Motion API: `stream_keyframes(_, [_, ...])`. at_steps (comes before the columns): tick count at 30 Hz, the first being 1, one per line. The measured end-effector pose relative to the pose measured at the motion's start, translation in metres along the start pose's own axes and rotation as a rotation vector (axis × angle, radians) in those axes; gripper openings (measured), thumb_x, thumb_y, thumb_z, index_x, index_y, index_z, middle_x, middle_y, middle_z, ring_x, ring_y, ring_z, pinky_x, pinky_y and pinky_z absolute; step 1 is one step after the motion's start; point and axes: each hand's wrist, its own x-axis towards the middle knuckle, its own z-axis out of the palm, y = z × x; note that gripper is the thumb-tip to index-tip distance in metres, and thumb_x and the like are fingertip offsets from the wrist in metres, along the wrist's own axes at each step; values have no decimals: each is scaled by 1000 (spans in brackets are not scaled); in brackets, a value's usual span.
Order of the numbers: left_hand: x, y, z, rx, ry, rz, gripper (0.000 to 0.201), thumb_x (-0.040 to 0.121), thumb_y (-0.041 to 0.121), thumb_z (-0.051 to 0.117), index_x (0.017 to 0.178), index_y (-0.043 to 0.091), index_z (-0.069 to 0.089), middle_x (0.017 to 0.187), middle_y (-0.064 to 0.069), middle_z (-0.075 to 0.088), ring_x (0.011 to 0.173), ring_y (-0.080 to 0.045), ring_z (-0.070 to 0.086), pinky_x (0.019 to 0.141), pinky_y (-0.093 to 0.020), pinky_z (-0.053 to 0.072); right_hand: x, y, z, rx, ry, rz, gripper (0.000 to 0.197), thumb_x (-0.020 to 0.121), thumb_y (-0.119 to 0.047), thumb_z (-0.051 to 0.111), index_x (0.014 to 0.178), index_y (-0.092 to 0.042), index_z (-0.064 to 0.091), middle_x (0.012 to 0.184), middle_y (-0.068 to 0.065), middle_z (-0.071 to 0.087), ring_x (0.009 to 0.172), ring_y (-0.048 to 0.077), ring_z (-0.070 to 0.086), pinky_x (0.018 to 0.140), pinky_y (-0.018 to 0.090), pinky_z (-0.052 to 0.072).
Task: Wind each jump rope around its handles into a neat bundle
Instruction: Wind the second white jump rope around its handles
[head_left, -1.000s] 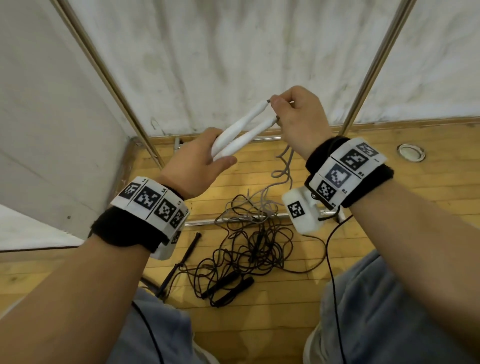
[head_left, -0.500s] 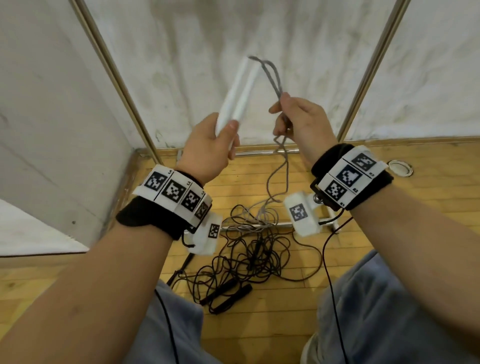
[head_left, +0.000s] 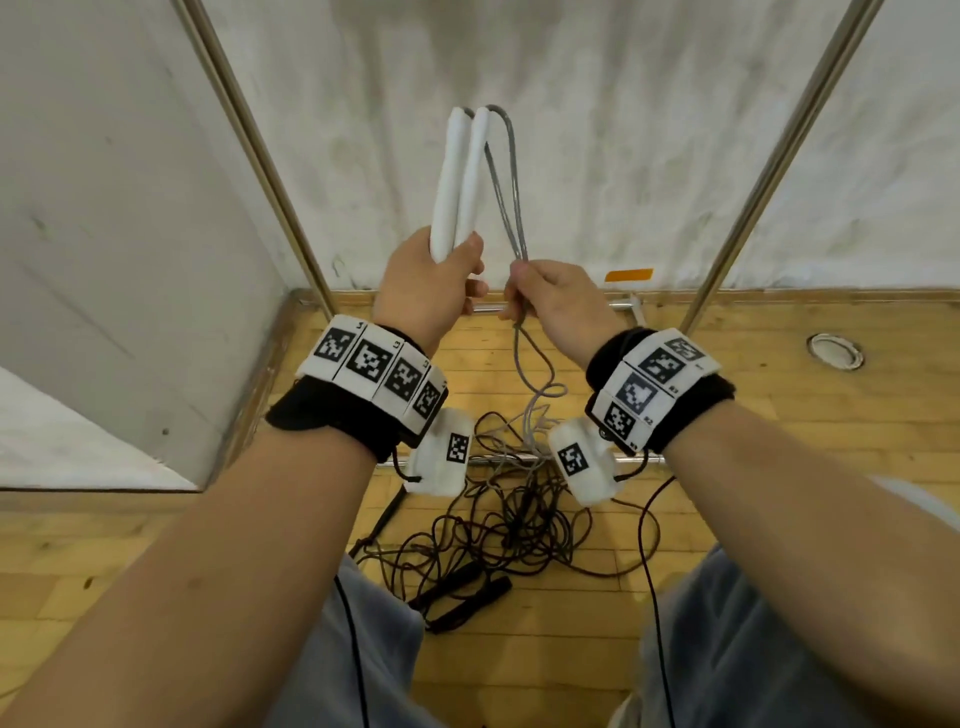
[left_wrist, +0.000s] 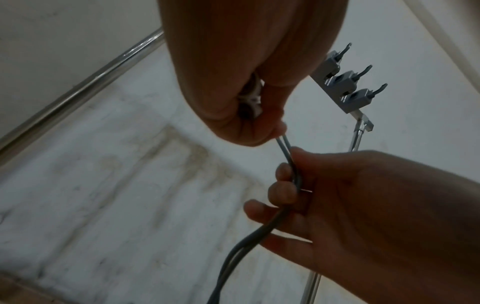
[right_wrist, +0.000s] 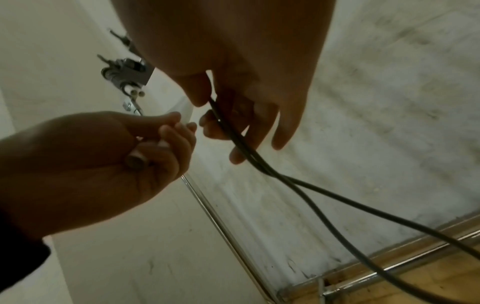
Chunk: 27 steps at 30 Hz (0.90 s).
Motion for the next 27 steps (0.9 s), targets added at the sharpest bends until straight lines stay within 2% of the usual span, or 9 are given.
stream_keyframes(2, [3,-5,3,-74,8,-42,6,97,22,52,92,20,52,79,-5,63,59,-15,67,61,-28,58,1,4,3,-62,-37,16,30,99,-22,40,73,-18,55,60,-1,61,61,13,55,67,31,44])
stream_keyframes(5, [7,-10,7,-68,21,-49,5,99,23,49,93,23,50,89,-13,68,68,-18,70,67,-31,58,-2,10,5,-147,-33,-3,29,99,-21,40,72,-18,53,60,0,56,51,6,55,62,30,46])
stream_keyframes(9, [9,-14,13,-130,-27,-80,4,100,21,47,96,21,50,101,-21,69,84,-17,71,70,-33,57,-9,8,11,-262,-142,-15,28,99,-24,38,80,-18,57,74,2,61,70,17,60,61,22,43])
stream_keyframes(11, [7,-15,17,-250,-75,-159,4,100,22,46,101,20,49,94,-17,72,87,-22,72,72,-37,58,-14,10,19,-247,-209,24,22,99,-23,39,97,-13,58,84,8,64,79,23,61,68,31,44])
stream_keyframes(13, [6,-15,20,-342,-85,-207,6,101,23,44,104,19,48,84,-12,74,84,-25,73,69,-35,58,-19,13,25,-223,-216,44,21,98,-23,41,106,-11,56,80,6,62,73,22,57,64,33,43])
stream_keyframes(15, [7,-13,19,-423,-55,-232,7,101,23,44,103,17,47,72,-5,73,72,-22,72,64,-33,56,-23,18,26,-207,-220,46,22,98,-26,41,100,-11,57,74,3,57,69,21,53,64,34,42])
stream_keyframes(18, [12,-7,11,-502,36,-222,6,101,22,45,100,16,48,59,1,56,50,-13,53,52,-29,48,-25,24,27,-265,-296,66,28,100,-32,37,90,-17,58,73,-2,56,72,18,53,61,31,39])
stream_keyframes(23, [23,-6,-5,-249,257,-66,12,98,14,45,86,17,44,69,-2,54,44,-10,39,43,-24,34,-15,31,27,-471,-283,4,19,98,-34,42,89,-21,51,72,-7,51,67,13,49,54,25,33])
stream_keyframes(27, [26,-13,-16,-17,319,-13,11,95,15,48,84,18,46,72,-2,54,46,-13,44,46,-27,41,-7,23,19,-585,-310,-128,37,97,-36,44,62,-24,43,57,-5,45,54,12,42,48,27,26])
